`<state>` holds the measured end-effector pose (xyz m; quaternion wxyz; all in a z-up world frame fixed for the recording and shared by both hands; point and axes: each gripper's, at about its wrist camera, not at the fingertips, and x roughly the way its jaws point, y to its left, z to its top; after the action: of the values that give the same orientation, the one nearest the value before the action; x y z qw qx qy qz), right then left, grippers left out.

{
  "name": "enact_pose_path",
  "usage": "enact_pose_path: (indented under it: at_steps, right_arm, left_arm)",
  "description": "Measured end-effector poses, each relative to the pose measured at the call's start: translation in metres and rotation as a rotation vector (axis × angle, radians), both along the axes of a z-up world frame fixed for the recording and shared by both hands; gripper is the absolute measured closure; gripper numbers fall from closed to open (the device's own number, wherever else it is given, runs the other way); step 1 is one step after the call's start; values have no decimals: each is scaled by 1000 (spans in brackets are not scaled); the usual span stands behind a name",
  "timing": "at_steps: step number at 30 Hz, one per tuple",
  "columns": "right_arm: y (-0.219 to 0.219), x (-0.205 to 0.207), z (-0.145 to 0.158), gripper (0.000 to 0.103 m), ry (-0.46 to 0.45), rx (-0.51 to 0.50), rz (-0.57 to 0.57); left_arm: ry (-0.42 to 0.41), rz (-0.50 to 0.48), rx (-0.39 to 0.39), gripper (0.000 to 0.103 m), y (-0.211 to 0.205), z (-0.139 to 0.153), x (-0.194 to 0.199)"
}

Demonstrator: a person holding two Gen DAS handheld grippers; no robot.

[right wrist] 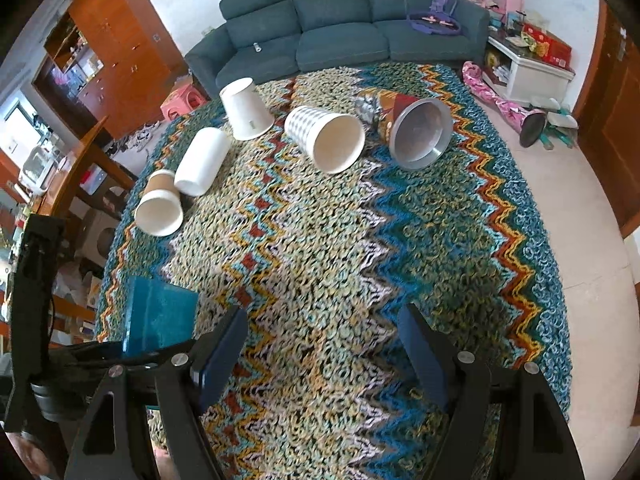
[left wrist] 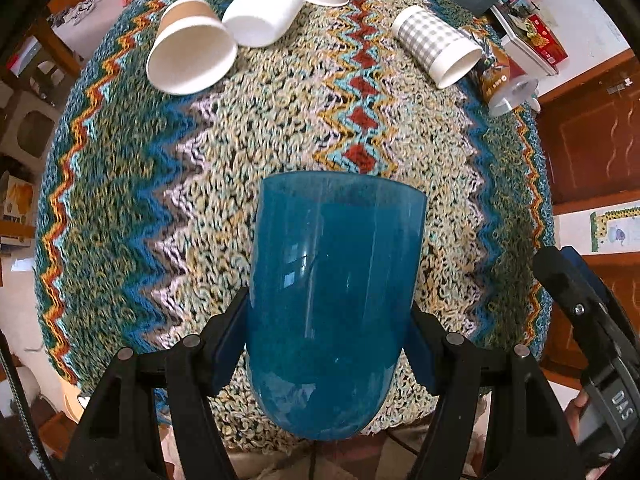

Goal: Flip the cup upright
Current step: 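Lift the blue cup off the rug with the left gripper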

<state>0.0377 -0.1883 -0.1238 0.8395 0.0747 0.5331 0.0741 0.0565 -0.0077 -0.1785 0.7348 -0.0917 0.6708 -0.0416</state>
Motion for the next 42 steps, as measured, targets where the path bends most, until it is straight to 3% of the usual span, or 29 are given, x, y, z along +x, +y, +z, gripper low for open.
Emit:
enact_pose_path:
  at_steps: [12,22,23,25,30,42]
  right_arm:
    - [6,-14,-1,25,11,-15,7]
    - [9,-15,-1,25,21,-14,15]
    - [9,-15,-1,25,23,-11,15]
    - [9,-14,-1,25,24,-9,14]
    - [10,-15,-1,25,25,-2,13]
    - [15,-17,3,25,22,13,21]
  left_arm:
    - [49,37,-32,30,-8,-42,-13]
    - [44,49,-21,29,-9,-42,-14]
    - [46,52,-18,27,-9,-42,-14]
    - [46,58,-13,10,-7,-41,-16]
    - [35,47,-27,5,-10,-38,-19]
    - [0,-17,6,5,-4,-16,-34]
